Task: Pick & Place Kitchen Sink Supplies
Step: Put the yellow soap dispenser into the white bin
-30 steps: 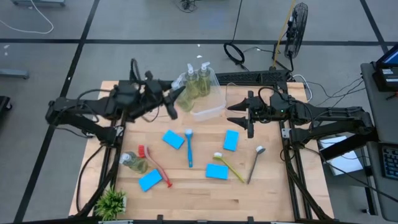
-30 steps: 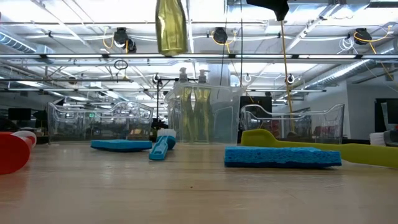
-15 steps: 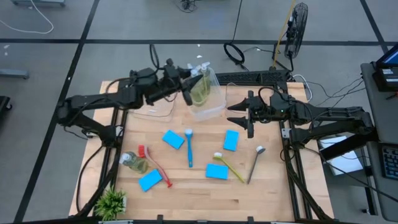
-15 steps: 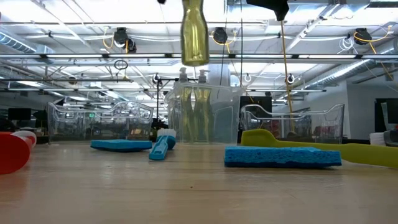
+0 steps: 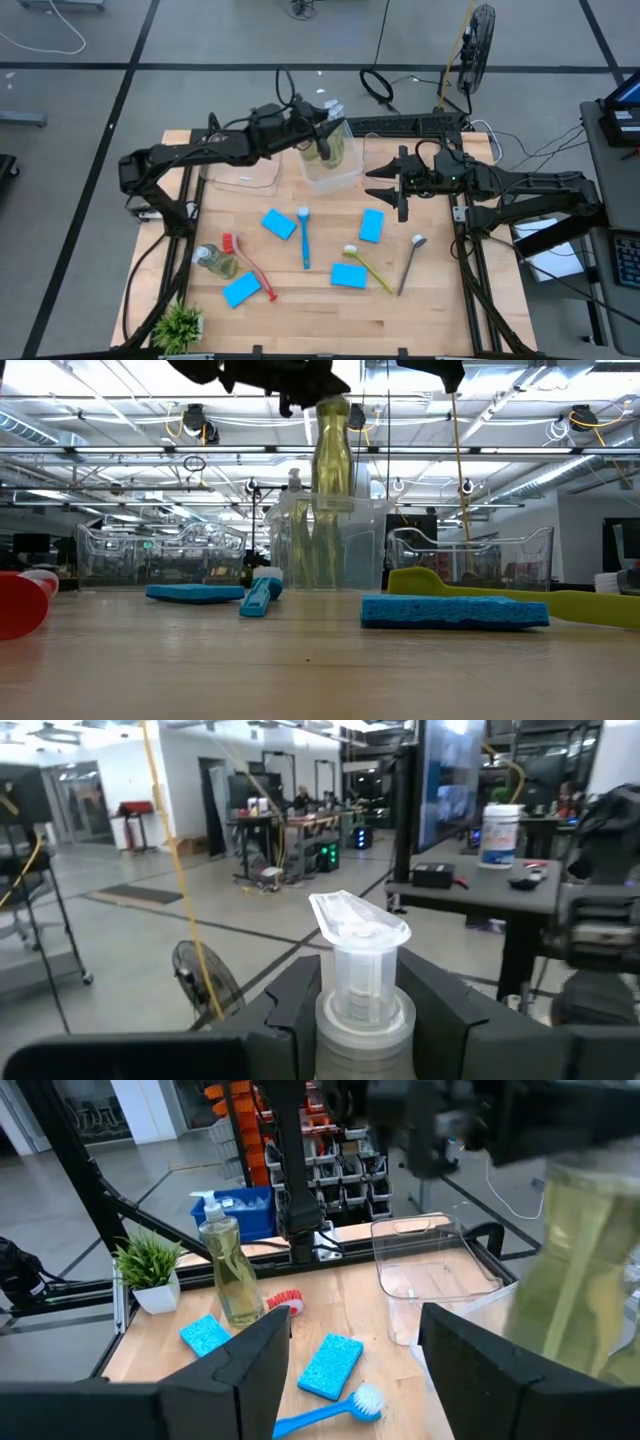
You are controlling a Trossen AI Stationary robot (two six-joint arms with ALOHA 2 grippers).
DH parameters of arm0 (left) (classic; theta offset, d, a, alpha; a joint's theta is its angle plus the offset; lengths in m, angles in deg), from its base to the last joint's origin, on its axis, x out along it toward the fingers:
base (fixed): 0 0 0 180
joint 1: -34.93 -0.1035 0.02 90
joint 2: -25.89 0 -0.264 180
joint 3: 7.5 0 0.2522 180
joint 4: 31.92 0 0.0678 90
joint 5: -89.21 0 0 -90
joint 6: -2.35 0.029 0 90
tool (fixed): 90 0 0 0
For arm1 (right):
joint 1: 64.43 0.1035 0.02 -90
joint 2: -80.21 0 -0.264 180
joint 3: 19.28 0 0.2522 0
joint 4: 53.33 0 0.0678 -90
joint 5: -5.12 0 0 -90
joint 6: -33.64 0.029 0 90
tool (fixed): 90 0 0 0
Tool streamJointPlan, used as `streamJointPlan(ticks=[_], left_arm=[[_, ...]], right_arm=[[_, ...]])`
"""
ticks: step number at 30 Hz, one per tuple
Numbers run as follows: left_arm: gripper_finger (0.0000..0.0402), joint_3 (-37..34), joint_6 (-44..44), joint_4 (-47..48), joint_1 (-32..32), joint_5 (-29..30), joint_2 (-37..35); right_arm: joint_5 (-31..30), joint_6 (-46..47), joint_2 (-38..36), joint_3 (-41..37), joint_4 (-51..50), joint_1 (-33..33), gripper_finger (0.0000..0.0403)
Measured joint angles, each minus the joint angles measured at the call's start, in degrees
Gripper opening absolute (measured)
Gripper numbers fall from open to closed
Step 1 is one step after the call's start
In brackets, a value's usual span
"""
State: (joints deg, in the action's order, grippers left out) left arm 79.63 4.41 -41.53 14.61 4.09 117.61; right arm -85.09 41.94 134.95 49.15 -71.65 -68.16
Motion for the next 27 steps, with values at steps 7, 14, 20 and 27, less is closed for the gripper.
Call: streamJointPlan(ticks=[7,14,20,27], left_arm=[[0.0123,0.04,-1.26,-1.89,-2.10,-1.37,3.59],[0.0047,0.09,-0.09,-2.37,-2.66,-4.53,4.87],[0.0003,0.13,0.40,-2.86,-2.64,-4.77,4.77],[0.0037,0.11,0.38,-1.86,-2.32,-4.98,4.77]], right_arm=[[0.00,-0.02,0.00,0.00,0.00,0.00,0.0210],[0.00,-0.01,0.02,0.00,-0.01,0.00,0.0210],[0.00,0.00,0.02,0.00,-0.02,0.00,0.0210],[0.02,0.00,0.02,0.00,-0.02,0.00,0.0210]])
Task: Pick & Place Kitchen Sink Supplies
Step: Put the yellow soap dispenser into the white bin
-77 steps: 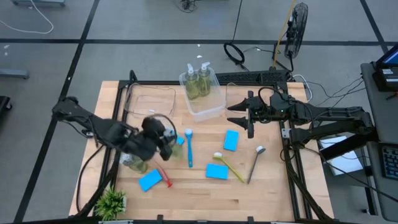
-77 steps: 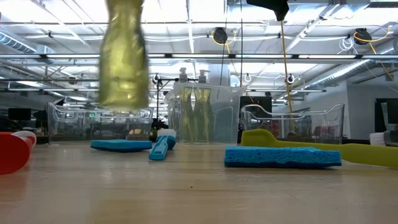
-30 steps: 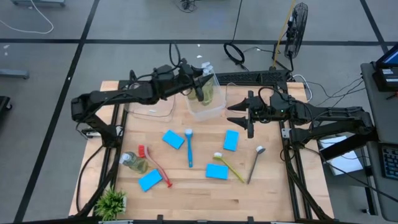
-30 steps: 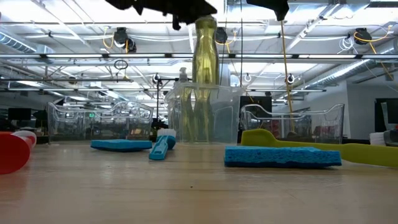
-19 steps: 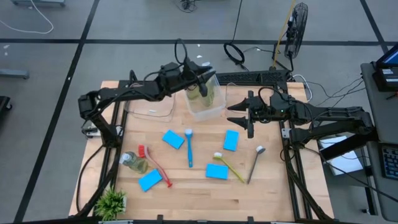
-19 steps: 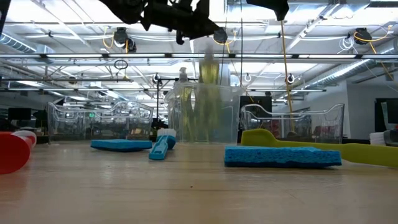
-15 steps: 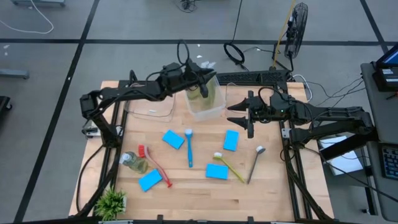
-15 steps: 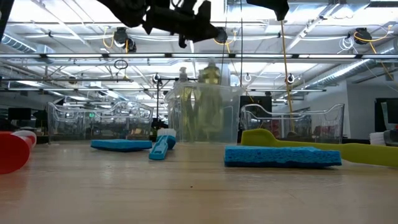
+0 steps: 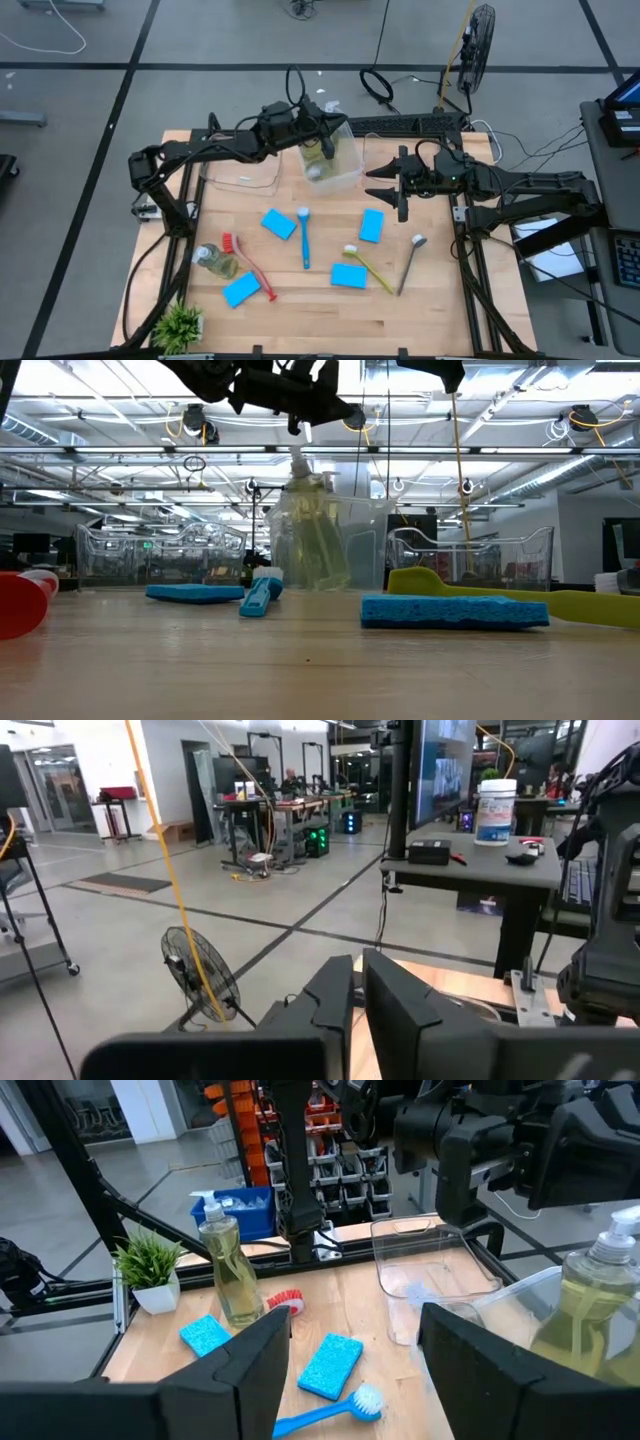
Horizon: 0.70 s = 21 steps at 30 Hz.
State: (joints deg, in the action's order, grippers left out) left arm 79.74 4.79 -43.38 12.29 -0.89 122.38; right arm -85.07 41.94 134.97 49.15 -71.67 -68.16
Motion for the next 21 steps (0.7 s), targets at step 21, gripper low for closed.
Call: streamJointPlan(ticks=[21], left_arm=[[0.0026,-0.11,0.53,0.70,0.38,-0.02,-2.65]], right_arm=[[0.22,-4.18,0.81,0.00,-1.63,0.00,0.0210]])
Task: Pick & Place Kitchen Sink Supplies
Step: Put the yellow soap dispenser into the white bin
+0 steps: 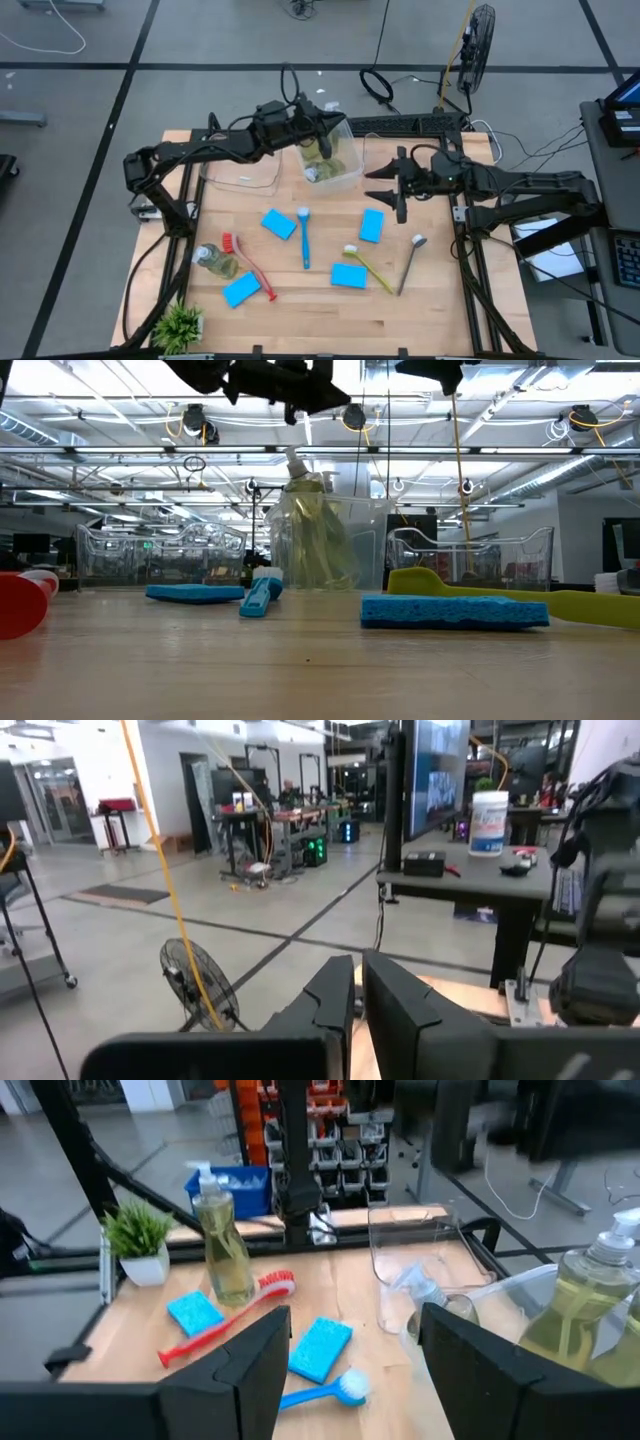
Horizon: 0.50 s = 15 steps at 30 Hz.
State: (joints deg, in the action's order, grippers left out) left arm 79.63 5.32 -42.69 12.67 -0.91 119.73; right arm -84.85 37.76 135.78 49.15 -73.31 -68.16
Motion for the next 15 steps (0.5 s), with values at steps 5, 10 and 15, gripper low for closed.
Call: streamJointPlan(ticks=[5,10,15], left_arm=[[0.0034,0.00,1.04,5.55,0.22,0.03,-5.05],[0.0077,0.00,1.23,14.08,1.01,0.20,-11.26],[0.0131,0.00,1.24,22.28,2.25,3.00,-17.40]], right_arm=[[0.09,-3.93,3.17,0.00,1.03,0.00,0.0210],[0.07,-10.86,7.74,0.00,2.50,-0.48,0.0210],[0.04,-15.19,12.13,-0.01,6.88,-2.33,0.0212]])
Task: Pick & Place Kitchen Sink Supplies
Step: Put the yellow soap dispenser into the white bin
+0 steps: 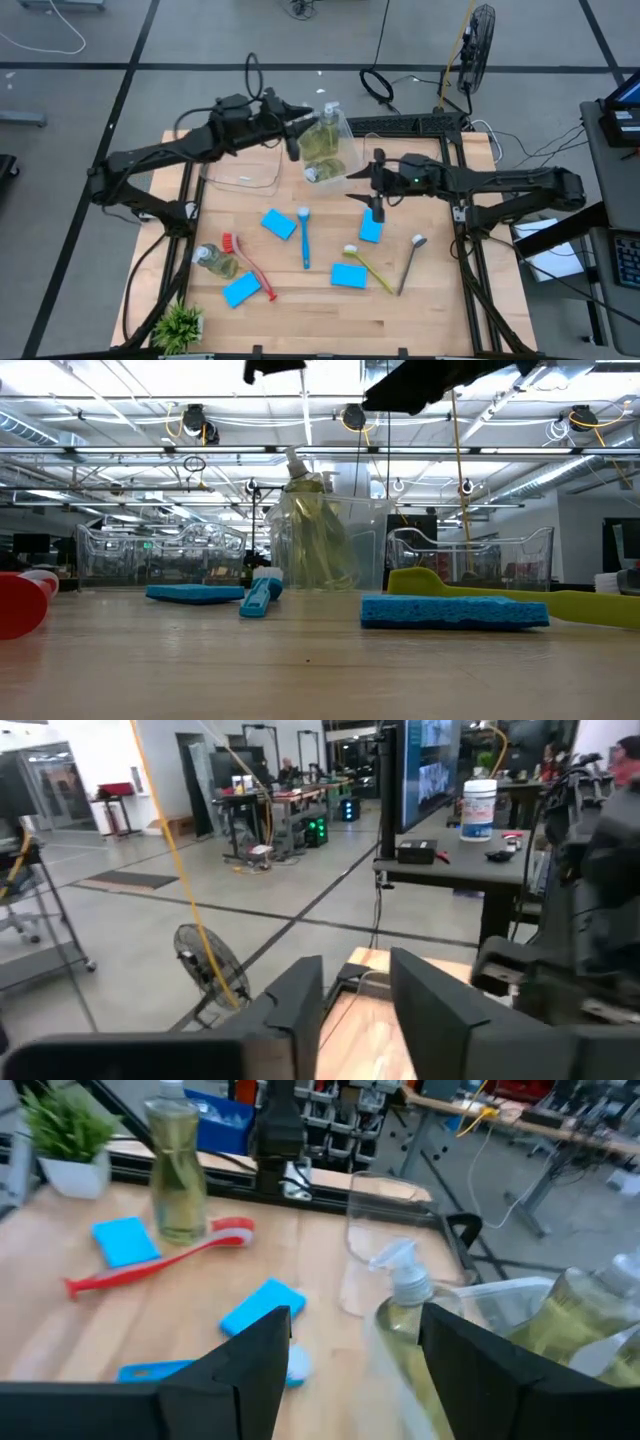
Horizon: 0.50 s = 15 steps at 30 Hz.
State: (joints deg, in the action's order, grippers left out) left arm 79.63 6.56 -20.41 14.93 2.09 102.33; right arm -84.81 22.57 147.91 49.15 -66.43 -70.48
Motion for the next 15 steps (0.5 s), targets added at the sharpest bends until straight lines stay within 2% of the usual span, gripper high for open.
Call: streamJointPlan(ticks=[8,11,15], left_arm=[[0.0196,0.00,0.09,8.50,3.06,4.37,-7.19],[0.0210,0.00,0.07,9.74,4.26,6.32,-8.53],[0.0220,0.00,0.07,10.70,5.44,8.65,-9.13]], right_arm=[[1.75,-2.27,7.34,0.01,8.32,-3.93,0.0258],[4.66,-2.29,10.31,-0.01,11.88,-4.79,0.0272],[4.75,-3.14,13.20,0.04,15.47,-5.59,0.0282]])
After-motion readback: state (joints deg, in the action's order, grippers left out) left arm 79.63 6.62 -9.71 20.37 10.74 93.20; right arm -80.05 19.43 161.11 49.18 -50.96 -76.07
